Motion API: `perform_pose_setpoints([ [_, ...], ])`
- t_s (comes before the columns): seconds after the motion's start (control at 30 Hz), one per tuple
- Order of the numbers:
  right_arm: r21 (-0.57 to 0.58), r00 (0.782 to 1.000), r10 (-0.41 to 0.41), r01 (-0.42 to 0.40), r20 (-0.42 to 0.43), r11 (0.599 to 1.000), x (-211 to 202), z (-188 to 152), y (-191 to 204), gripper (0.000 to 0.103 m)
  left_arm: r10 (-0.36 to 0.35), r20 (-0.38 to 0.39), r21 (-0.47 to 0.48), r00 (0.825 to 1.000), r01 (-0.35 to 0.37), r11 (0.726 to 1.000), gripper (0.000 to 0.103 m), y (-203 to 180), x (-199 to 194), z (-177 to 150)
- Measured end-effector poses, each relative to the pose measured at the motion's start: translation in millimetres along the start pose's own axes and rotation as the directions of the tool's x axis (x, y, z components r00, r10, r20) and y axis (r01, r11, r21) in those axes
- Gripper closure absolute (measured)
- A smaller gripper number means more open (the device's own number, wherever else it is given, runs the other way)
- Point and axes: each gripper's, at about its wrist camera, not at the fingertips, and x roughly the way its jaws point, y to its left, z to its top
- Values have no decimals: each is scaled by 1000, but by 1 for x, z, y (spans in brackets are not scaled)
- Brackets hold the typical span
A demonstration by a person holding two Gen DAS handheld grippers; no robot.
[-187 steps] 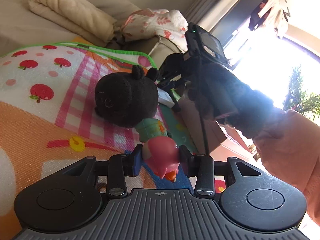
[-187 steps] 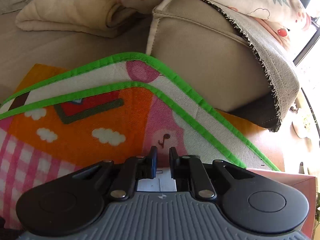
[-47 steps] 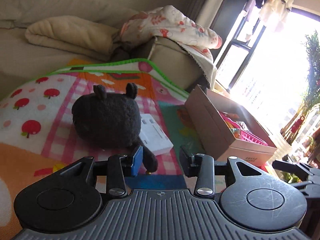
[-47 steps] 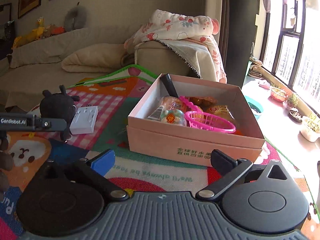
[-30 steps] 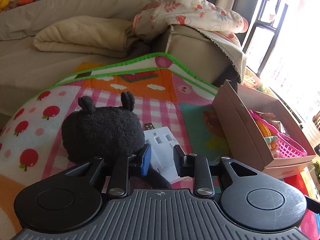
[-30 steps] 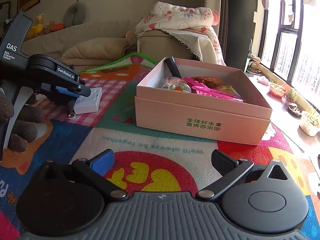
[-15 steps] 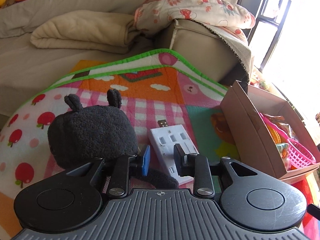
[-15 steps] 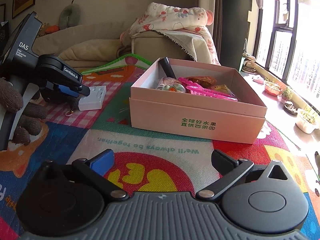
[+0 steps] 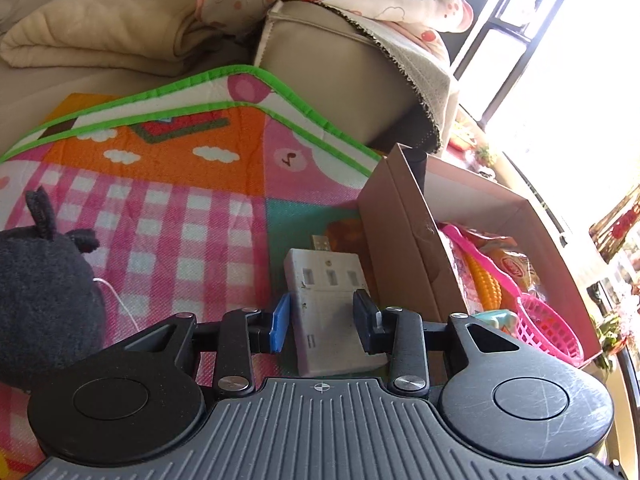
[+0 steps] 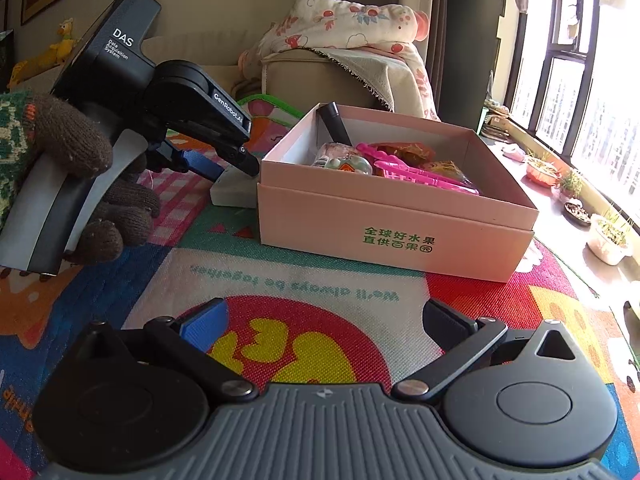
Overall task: Organize objects
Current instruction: 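Grasp the white USB charger with the left tool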
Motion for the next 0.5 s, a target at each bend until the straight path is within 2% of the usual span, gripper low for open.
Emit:
perform_pose_setpoints([
  [0.2,7,1000,3,-3,7,1000,-1,-1,-2,0,-22,18,85,1000,20,996,65,-12,6,-3],
  [0.3,11,1000,7,-7,9,1000,-2,0,-2,0,-65,30,141,997,60,988,64,-7,2,-10],
  [0.5,17,1000,6,-7,8,1000,-1,1,-2,0,-142,14,191,990,136,972,63,5,-21,-33],
])
